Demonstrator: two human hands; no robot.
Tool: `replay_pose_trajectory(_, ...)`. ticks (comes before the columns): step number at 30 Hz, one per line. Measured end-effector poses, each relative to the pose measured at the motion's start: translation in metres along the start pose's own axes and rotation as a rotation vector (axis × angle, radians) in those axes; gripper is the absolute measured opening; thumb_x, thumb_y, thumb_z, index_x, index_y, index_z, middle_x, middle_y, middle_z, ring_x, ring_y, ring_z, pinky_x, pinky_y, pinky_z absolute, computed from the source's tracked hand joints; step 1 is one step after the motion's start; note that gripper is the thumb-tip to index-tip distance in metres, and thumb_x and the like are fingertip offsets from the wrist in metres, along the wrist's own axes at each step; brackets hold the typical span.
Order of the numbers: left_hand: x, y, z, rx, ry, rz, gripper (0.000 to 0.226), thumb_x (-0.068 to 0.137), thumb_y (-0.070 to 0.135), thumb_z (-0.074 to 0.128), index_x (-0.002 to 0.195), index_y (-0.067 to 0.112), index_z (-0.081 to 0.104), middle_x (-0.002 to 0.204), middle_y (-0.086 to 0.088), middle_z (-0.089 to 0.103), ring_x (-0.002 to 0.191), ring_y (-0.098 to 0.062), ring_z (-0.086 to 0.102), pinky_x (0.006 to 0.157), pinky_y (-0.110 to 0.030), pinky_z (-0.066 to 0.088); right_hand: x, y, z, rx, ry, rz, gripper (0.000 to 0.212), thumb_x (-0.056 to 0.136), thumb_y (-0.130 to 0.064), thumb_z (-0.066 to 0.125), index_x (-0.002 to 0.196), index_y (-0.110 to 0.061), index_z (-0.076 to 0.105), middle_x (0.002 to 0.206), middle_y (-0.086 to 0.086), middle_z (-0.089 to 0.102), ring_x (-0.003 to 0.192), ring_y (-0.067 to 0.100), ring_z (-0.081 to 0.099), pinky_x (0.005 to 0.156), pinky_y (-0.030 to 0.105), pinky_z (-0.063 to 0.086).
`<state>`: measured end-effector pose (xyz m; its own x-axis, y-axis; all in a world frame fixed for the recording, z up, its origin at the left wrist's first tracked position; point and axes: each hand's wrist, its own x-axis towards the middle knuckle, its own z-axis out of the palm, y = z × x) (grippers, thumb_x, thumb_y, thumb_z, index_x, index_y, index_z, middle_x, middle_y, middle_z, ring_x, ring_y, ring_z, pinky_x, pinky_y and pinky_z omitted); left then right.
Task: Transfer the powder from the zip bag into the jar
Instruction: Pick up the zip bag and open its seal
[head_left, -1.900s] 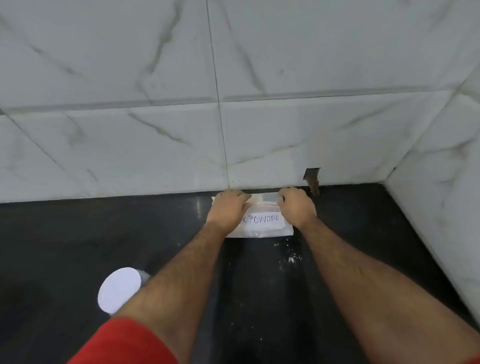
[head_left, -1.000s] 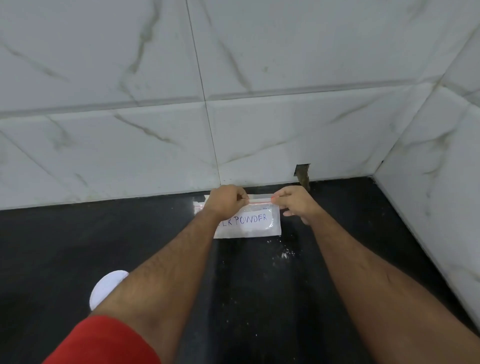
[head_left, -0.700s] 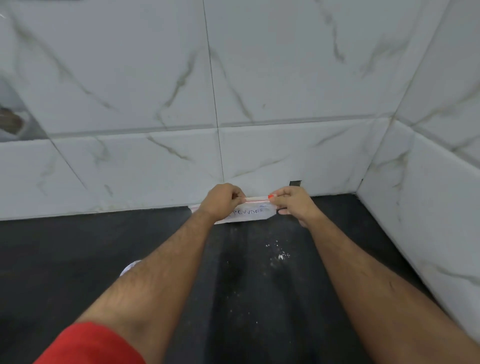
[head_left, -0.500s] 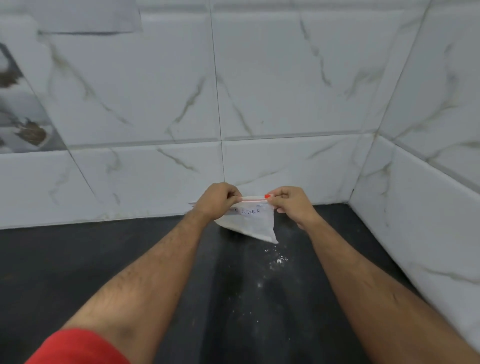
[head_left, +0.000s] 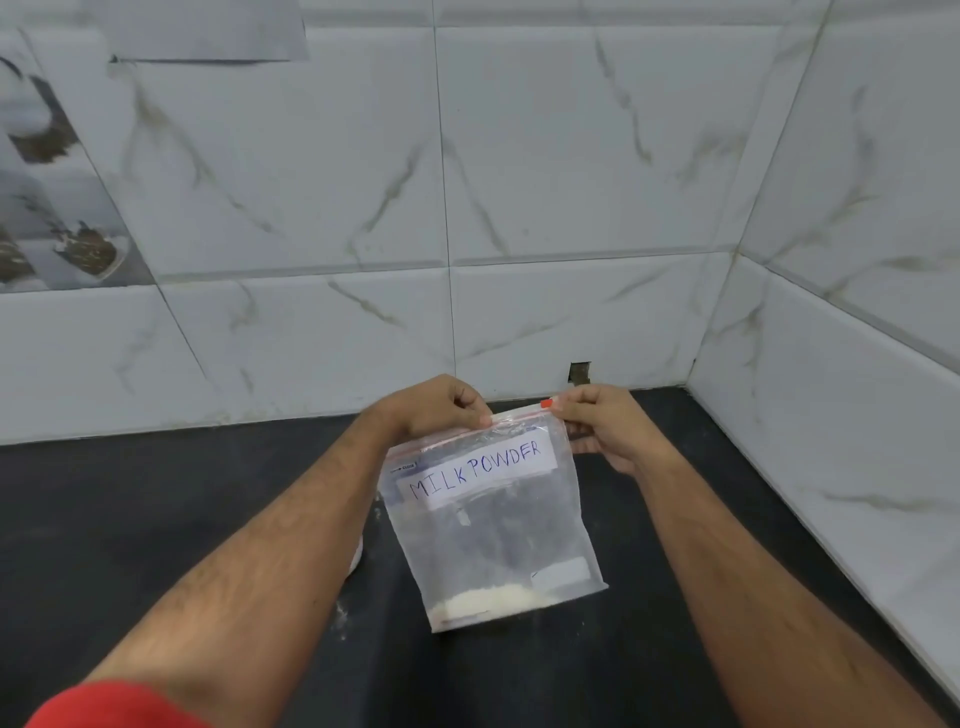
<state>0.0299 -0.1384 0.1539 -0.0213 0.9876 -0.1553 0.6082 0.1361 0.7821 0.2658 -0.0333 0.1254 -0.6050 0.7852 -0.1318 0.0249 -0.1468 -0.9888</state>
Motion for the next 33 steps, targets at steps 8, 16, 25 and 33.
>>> replay_pose_trajectory(8, 0.021, -0.011, 0.038, 0.045, 0.128, -0.025, 0.013, 0.09, 0.017, 0.067, 0.082, 0.009, 0.073, 0.07, 0.022, 0.067, 0.064, 0.011, 0.059, 0.058, -0.003, 0.041, -0.01, 0.028, -0.002, 0.034, 0.162, 0.038, 0.012, 0.089, -0.008, 0.072, 0.097, 0.0, 0.071, 0.084, 0.012, 0.077, 0.066, 0.017, 0.073, 0.055, 0.031, 0.058)
replay_pose_trajectory(16, 0.044, 0.012, 0.064, 0.074, 0.161, 0.063, 0.022, 0.091, 0.024, 0.068, 0.07, 0.03, 0.066, 0.092, 0.009, 0.073, 0.075, 0.0, 0.06, 0.072, -0.019, 0.045, -0.009, 0.029, -0.003, 0.037, 0.212, 0.02, 0.005, 0.088, -0.006, 0.072, 0.09, -0.002, 0.07, 0.079, 0.012, 0.077, 0.065, 0.02, 0.075, 0.051, 0.03, 0.057)
replay_pose_trajectory(25, 0.053, 0.025, 0.072, -0.004, 0.157, 0.094, 0.016, 0.091, 0.029, 0.069, 0.098, 0.018, 0.079, 0.098, -0.011, 0.076, 0.09, -0.028, 0.069, 0.084, -0.039, 0.055, 0.0, 0.029, -0.004, -0.012, 0.212, 0.015, 0.009, 0.091, -0.009, 0.07, 0.089, -0.001, 0.071, 0.081, 0.015, 0.077, 0.07, 0.024, 0.075, 0.055, 0.034, 0.059)
replay_pose_trajectory(33, 0.051, 0.022, 0.074, -0.024, 0.171, 0.083, 0.013, 0.093, 0.023, 0.065, 0.082, 0.019, 0.069, 0.08, 0.012, 0.067, 0.071, 0.001, 0.058, 0.067, -0.015, 0.042, 0.004, 0.032, 0.003, -0.156, 0.257, -0.06, 0.009, 0.089, -0.01, 0.07, 0.083, -0.004, 0.07, 0.083, 0.019, 0.075, 0.071, 0.024, 0.075, 0.061, 0.041, 0.063)
